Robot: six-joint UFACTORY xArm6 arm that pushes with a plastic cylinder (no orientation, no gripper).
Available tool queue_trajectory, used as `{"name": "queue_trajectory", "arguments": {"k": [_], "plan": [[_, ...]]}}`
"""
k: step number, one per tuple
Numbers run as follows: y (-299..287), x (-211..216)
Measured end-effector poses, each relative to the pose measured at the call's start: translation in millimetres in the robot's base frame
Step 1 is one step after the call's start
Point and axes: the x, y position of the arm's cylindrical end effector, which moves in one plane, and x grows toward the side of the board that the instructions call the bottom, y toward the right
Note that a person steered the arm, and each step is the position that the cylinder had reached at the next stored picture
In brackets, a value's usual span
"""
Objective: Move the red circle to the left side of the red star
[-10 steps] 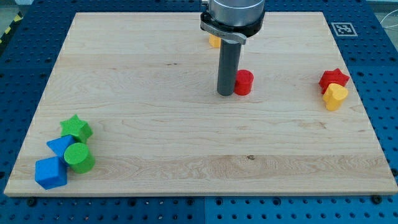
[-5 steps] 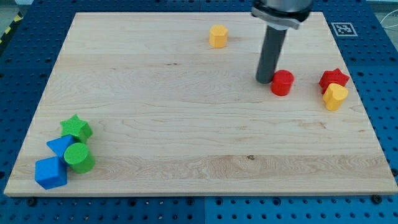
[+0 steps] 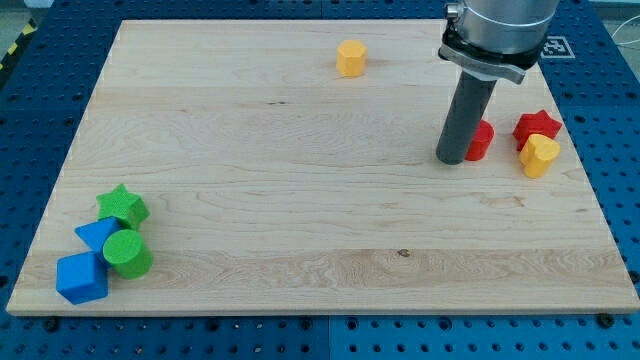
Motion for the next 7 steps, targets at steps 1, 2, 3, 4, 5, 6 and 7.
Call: {"name": "queue_trajectory", "arguments": {"k": [1,2,3,4,5,6,7], "plan": [[5,-3],[6,-16],[6,-20],[14,-20],[20,-20],[22,-20],[26,-20]]}}
